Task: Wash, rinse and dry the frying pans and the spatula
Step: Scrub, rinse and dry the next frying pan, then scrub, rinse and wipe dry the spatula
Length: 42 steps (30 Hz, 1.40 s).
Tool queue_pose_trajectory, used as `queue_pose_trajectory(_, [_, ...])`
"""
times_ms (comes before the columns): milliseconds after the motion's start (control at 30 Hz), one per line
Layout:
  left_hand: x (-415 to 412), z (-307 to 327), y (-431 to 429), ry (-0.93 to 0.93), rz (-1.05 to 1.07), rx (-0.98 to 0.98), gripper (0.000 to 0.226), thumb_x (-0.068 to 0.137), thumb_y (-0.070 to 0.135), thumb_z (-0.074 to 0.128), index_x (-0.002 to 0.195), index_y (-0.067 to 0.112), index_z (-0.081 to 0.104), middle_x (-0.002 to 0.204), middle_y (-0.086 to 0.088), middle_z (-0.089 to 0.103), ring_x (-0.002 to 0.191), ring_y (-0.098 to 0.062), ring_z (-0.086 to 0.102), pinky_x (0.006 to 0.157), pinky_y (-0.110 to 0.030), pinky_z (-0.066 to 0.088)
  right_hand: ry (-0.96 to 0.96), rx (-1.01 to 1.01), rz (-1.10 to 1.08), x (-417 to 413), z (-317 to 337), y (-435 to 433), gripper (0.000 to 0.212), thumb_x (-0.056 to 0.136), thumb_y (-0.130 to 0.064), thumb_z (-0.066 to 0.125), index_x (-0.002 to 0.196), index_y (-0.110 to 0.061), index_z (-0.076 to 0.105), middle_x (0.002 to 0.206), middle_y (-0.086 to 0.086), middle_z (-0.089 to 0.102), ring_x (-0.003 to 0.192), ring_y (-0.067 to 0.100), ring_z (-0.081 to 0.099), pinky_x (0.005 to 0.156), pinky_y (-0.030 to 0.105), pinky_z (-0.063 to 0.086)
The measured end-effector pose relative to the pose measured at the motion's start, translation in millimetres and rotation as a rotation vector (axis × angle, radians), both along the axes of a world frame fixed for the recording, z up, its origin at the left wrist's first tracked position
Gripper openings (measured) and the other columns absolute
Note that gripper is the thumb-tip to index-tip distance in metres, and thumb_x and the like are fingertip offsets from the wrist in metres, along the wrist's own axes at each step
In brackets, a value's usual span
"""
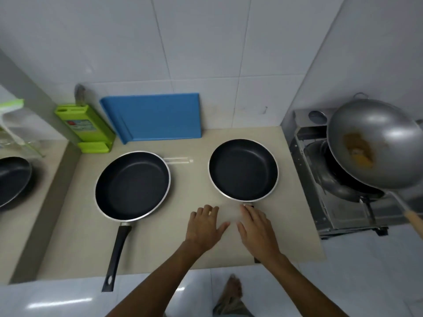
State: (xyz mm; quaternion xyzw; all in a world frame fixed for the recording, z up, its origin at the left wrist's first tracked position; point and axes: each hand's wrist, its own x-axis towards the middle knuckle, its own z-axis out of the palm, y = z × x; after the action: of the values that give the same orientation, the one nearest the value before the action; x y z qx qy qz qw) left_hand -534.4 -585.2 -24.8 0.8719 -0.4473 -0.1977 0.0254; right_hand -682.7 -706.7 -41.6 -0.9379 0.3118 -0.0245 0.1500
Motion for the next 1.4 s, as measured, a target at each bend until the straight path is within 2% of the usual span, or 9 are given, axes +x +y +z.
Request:
queue_pose_trajectory(100, [33, 18, 41, -0.158, 0.011, -0.079, 0.072, 0.099, 0.069, 0.023, 0.144, 0.02, 0.049, 0.142, -0.004, 0.055, 0.126, -0.026, 0.054, 0.107, -0.042, 0.04, 0.015, -0.12, 0.116, 38, 22, 26, 0.056, 0.099, -0.046, 0.038, 0.14, -0.014, 0.057, 0.14, 0.008, 0.059, 0.126, 0.03, 0.057, 0.1, 0.045, 0.051])
queue_pose_trajectory(267, [102, 44, 143, -0.292, 0.089, -0.21, 0.068, 0.097, 0.068, 0.031, 0.129, 0.017, 0.063, 0.126, -0.004, 0.065, 0.113, -0.026, 0.063, 0.097, -0.043, 0.047, -0.009, -0.191, 0.249, 119, 50, 108, 0.055, 0.098, -0.047, 0.04, 0.14, -0.016, 0.057, 0.141, 0.009, 0.059, 0.126, 0.037, 0.058, 0.099, 0.051, 0.051])
queue_pose_trajectory(367, [146, 57, 220, -0.34, 0.179, -0.253, 0.066, 0.095, 0.067, 0.038, 0.127, 0.016, 0.064, 0.126, -0.004, 0.066, 0.113, -0.026, 0.063, 0.094, -0.042, 0.049, -0.033, -0.191, 0.323, 175, 64, 175, 0.057, 0.097, -0.049, 0.039, 0.141, -0.017, 0.056, 0.143, 0.009, 0.058, 0.127, 0.037, 0.057, 0.099, 0.051, 0.05])
queue_pose_trajectory(533, [209, 78, 367, -0.41, 0.377, -0.178, 0.066, 0.096, 0.068, 0.036, 0.126, 0.016, 0.062, 0.125, -0.005, 0.066, 0.111, -0.026, 0.062, 0.093, -0.043, 0.046, -0.077, -0.192, 0.503, 276, 81, 306, 0.059, 0.1, -0.052, 0.033, 0.141, -0.018, 0.056, 0.145, 0.008, 0.057, 0.129, 0.036, 0.056, 0.101, 0.053, 0.049])
queue_pose_trajectory(700, [256, 104, 505, -0.409, 0.647, -0.117, 0.07, 0.095, 0.066, 0.028, 0.143, 0.02, 0.049, 0.145, -0.002, 0.054, 0.132, -0.024, 0.051, 0.109, -0.043, 0.039, -0.19, -0.125, 0.66, 357, 97, 434, 0.055, 0.098, -0.049, 0.042, 0.136, -0.014, 0.06, 0.142, 0.01, 0.059, 0.127, 0.035, 0.057, 0.1, 0.05, 0.05])
queue_pose_trajectory(900, [310, 105, 623, -0.439, 0.838, -0.11, 0.069, 0.092, 0.065, 0.034, 0.138, 0.019, 0.057, 0.135, -0.003, 0.062, 0.122, -0.025, 0.058, 0.098, -0.043, 0.044, -0.21, -0.117, 0.868, 447, 112, 550, 0.056, 0.097, -0.05, 0.042, 0.138, -0.015, 0.058, 0.142, 0.009, 0.058, 0.129, 0.032, 0.055, 0.103, 0.049, 0.048])
queue_pose_trajectory(1067, [381, 92, 703, -0.437, 0.888, -0.092, 0.07, 0.095, 0.069, 0.034, 0.139, 0.019, 0.055, 0.139, -0.002, 0.06, 0.126, -0.024, 0.056, 0.102, -0.042, 0.044, -0.166, -0.076, 0.925, 529, 97, 634, 0.058, 0.099, -0.054, 0.038, 0.139, -0.017, 0.058, 0.142, 0.009, 0.059, 0.128, 0.031, 0.057, 0.1, 0.048, 0.051])
queue_pose_trajectory(1167, [435, 87, 744, -0.395, 0.906, -0.05, 0.076, 0.095, 0.072, 0.03, 0.142, 0.018, 0.054, 0.143, -0.002, 0.058, 0.13, -0.024, 0.055, 0.105, -0.043, 0.043, -0.152, -0.026, 0.915, 584, 88, 677, 0.059, 0.101, -0.056, 0.033, 0.144, -0.019, 0.049, 0.148, 0.006, 0.052, 0.135, 0.028, 0.05, 0.105, 0.045, 0.048])
queue_pose_trajectory(1400, [559, 75, 809, -0.341, 0.812, -0.012, 0.074, 0.096, 0.07, 0.031, 0.142, 0.017, 0.053, 0.14, -0.002, 0.059, 0.127, -0.024, 0.056, 0.101, -0.041, 0.044, -0.136, 0.14, 0.818, 691, 79, 754, 0.062, 0.101, -0.06, 0.028, 0.143, -0.02, 0.047, 0.142, 0.0, 0.055, 0.13, 0.021, 0.05, 0.105, 0.039, 0.046])
